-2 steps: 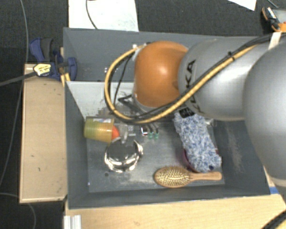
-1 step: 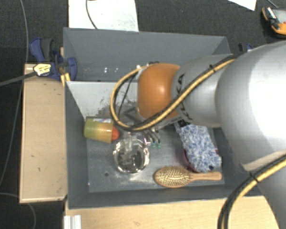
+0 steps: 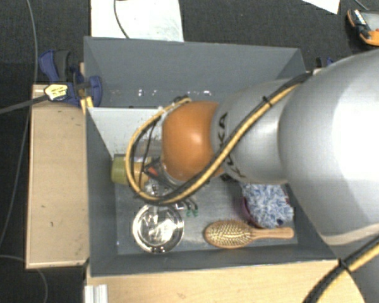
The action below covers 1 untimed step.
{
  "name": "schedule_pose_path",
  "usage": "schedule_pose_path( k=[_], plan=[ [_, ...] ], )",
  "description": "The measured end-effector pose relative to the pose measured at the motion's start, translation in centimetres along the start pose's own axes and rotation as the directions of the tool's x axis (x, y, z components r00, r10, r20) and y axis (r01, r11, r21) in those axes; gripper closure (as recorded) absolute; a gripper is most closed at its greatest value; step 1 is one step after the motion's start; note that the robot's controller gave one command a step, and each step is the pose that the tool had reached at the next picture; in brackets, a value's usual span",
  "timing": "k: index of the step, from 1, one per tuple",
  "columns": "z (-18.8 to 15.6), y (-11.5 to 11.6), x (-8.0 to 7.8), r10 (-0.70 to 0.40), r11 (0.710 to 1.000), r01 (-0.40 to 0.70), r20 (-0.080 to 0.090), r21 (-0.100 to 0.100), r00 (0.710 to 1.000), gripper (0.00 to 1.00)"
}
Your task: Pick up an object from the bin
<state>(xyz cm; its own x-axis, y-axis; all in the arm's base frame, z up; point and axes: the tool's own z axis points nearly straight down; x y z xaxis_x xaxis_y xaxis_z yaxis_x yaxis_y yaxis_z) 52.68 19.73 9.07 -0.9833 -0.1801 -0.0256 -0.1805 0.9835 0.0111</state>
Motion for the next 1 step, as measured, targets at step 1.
schedule_pose_path(
  k=[1],
  plan=[
    [2.08, -7.20, -2.01, 0.096, 0.995, -0.096, -0.005, 0.016, 0.995, 1.00]
  ],
)
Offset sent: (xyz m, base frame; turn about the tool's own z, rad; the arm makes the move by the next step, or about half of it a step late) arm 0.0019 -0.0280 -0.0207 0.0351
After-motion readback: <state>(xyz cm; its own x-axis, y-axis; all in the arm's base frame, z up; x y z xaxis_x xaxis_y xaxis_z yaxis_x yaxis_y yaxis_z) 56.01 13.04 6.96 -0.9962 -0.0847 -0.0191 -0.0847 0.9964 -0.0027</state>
